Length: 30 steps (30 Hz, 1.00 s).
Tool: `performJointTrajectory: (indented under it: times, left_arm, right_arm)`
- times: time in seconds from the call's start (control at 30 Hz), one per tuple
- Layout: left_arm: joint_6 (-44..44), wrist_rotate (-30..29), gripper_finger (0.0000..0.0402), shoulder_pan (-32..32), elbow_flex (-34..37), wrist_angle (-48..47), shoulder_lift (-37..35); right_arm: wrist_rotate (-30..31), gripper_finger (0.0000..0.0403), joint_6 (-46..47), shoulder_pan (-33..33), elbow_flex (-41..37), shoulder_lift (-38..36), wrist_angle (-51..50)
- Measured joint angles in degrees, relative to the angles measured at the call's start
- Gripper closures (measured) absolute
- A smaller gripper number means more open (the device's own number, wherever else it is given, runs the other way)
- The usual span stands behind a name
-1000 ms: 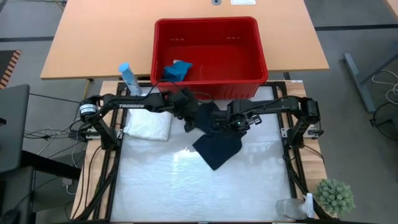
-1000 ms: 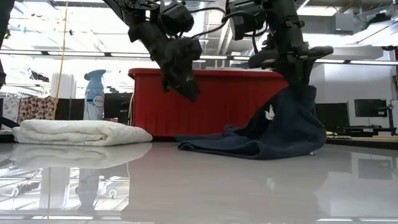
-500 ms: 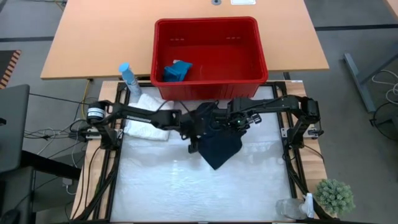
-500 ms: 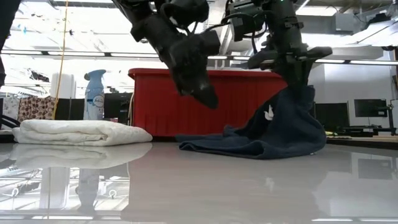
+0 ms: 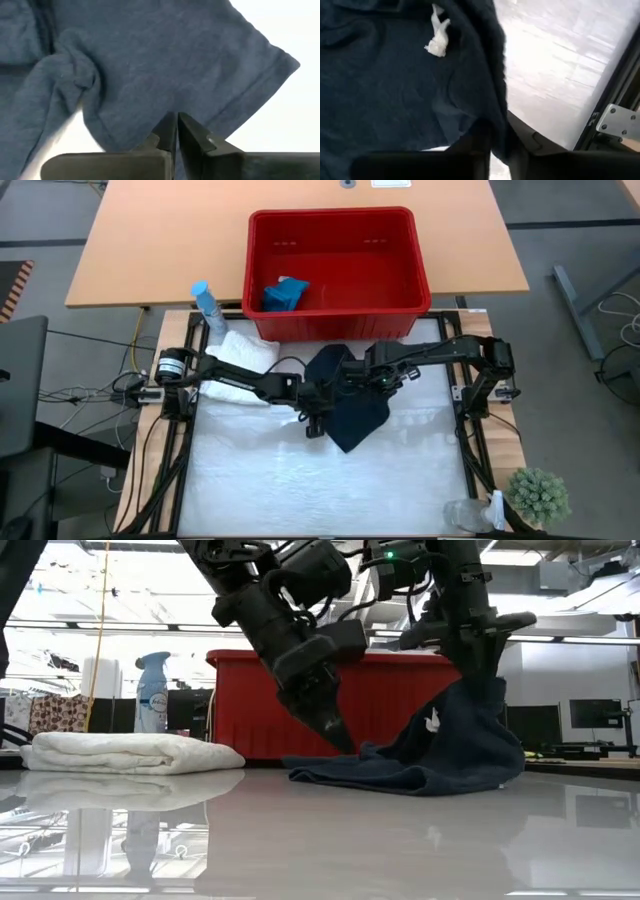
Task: Fold Laundry from Bin
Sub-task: Fold the black shorts
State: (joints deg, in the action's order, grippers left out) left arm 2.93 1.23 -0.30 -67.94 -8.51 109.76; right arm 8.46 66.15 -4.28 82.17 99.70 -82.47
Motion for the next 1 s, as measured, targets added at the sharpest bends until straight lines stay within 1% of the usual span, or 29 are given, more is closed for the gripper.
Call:
performJointTrajectory:
  times: [0.17, 0.23, 0.37, 0.43, 0.47, 0.57, 0.63, 0.7, 0.8, 0.9, 1.0]
  left_arm:
    - [1.2, -1.1, 0.0396, -0.1, -0.1, 3.7, 0.8]
    - [1.3, -2.0, 0.0398, 0.0, 0.0, 3.3, 1.0]
    - [2.1, -1.9, 0.0401, -0.1, -0.1, 4.0, 2.0]
    - [2.7, -2.0, 0.0401, -0.4, 0.0, 3.4, 2.1]
    - [2.7, -2.1, 0.0401, -0.7, 0.0, 4.8, 2.6]
    - [2.8, -1.4, 0.0401, -1.3, -0.1, 5.7, 3.4]
    - [2.8, -0.9, 0.0401, -1.8, -0.2, 6.8, 4.4]
    - [2.4, -0.6, 0.0401, -2.4, 0.1, 4.7, 4.9]
    - [1.6, -0.9, 0.0401, -3.1, -0.1, 4.1, 5.9]
    - [1.4, 0.5, 0.0401, -3.2, -0.2, 2.2, 6.7]
    - [-0.8, 1.1, 0.0401, -3.1, -0.5, -1.4, 6.8]
  right_arm:
    - [0.3, 0.0287, 0.9, 0.1, 0.0, 0.0, -0.4]
    - [0.4, 0.0262, 0.9, 0.5, 0.0, 0.0, -2.2]
    - [0.7, 0.0213, 0.8, 1.0, 0.0, 0.0, -7.2]
    - [0.9, 0.0194, 0.0, 1.3, 0.0, -0.5, -7.4]
    - [1.0, 0.0187, -0.5, 1.4, 0.0, -1.2, -6.5]
    - [3.0, 0.0177, -1.1, 1.9, 0.0, -2.7, -4.7]
    - [6.1, 0.0176, -3.4, 3.0, 0.0, -3.9, -4.1]
    - [8.4, 0.0176, -5.1, 4.0, 0.1, -6.0, -3.6]
    - [11.1, 0.0177, -7.0, 6.1, 0.1, -9.9, -3.6]
    - [12.3, 0.0177, -8.1, 7.9, 0.1, -13.7, -3.2]
    - [12.6, 0.0177, -7.9, 9.3, 0.1, -16.9, -1.9]
